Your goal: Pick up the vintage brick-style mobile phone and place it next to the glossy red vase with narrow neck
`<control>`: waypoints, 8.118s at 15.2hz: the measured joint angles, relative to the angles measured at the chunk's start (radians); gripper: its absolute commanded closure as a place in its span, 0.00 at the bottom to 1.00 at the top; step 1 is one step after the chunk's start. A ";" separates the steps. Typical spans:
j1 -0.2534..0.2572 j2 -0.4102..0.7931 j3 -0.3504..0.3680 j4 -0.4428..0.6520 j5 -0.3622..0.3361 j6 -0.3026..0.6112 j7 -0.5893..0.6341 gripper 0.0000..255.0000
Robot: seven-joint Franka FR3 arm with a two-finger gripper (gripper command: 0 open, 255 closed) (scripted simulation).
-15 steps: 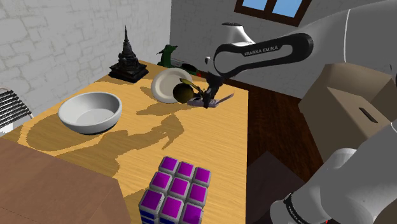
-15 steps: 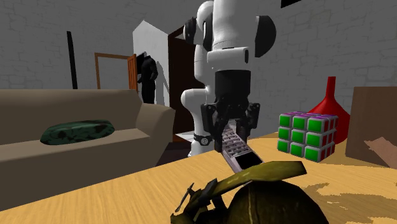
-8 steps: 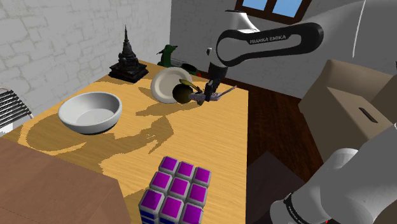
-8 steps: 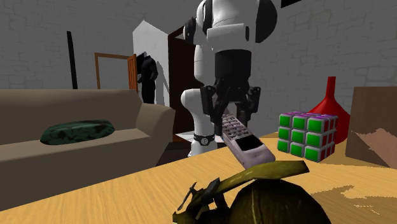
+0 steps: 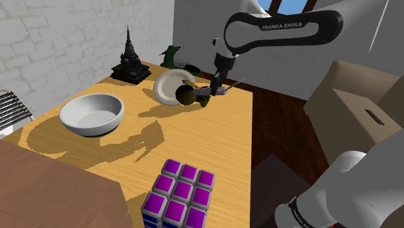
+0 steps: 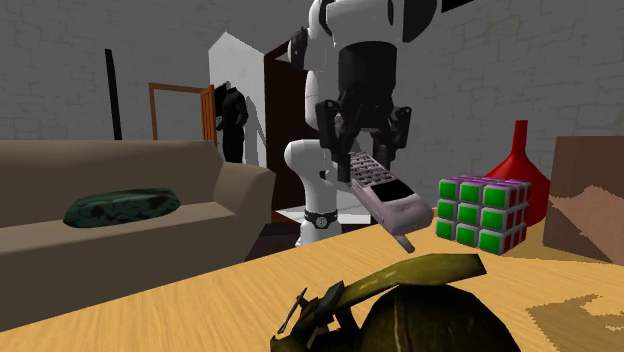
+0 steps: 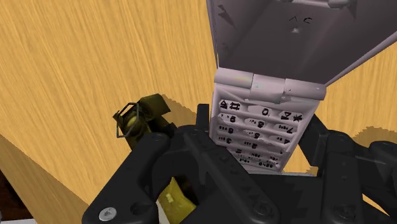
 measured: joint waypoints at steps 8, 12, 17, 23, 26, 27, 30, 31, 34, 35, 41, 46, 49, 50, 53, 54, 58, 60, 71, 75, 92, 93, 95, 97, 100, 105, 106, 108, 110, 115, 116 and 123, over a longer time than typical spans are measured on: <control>0.001 -0.008 0.001 0.100 0.000 -0.109 0.001 1.00; 0.002 -0.007 0.002 0.156 0.000 -0.163 0.002 1.00; 0.001 -0.009 0.002 0.218 0.000 -0.227 0.001 1.00; 0.001 0.012 0.002 0.325 0.001 -0.314 0.000 1.00; 0.001 0.020 0.001 0.372 0.002 -0.351 -0.001 1.00; 0.002 0.024 0.002 0.391 0.002 -0.367 0.001 1.00; 0.001 0.039 0.001 0.453 0.002 -0.413 -0.002 1.00; 0.001 0.043 0.001 0.470 0.002 -0.427 -0.001 1.00; 0.001 0.060 0.001 0.535 0.003 -0.475 -0.002 1.00; 0.001 0.065 0.001 0.548 0.004 -0.482 -0.002 1.00; 0.041 -0.082 0.049 0.396 0.003 -0.478 0.085 1.00; 0.076 -0.216 0.106 0.252 0.017 -0.469 0.176 1.00; 0.099 -0.287 0.146 0.190 0.034 -0.477 0.237 1.00; 0.106 -0.306 0.160 0.179 0.041 -0.484 0.257 1.00; 0.127 -0.363 0.200 0.133 0.063 -0.494 0.315 1.00; 0.133 -0.379 0.213 0.119 0.070 -0.496 0.334 1.00; 0.163 -0.448 0.273 0.073 0.109 -0.513 0.417 1.00; 0.176 -0.466 0.304 0.067 0.127 -0.522 0.459 1.00; 0.243 -0.540 0.499 0.076 0.251 -0.569 0.713 1.00; 0.259 -0.542 0.578 0.099 0.293 -0.574 0.809 1.00; 0.293 -0.588 0.706 -0.063 0.377 -0.424 0.907 1.00; 0.296 -0.593 0.708 -0.080 0.380 -0.413 0.905 1.00; 0.299 -0.599 0.715 -0.105 0.387 -0.392 0.905 1.00; 0.304 -0.608 0.720 -0.137 0.394 -0.368 0.901 1.00; 0.308 -0.615 0.728 -0.180 0.402 -0.332 0.895 1.00; 0.316 -0.626 0.749 -0.251 0.421 -0.270 0.890 1.00; 0.316 -0.623 0.756 -0.262 0.424 -0.256 0.890 1.00; 0.320 -0.629 0.762 -0.293 0.432 -0.231 0.886 1.00; 0.324 -0.632 0.771 -0.319 0.440 -0.207 0.885 1.00; 0.329 -0.630 0.798 -0.380 0.460 -0.141 0.881 1.00; 0.330 -0.629 0.803 -0.392 0.464 -0.128 0.880 1.00; 0.328 -0.608 0.848 -0.461 0.489 -0.035 0.877 1.00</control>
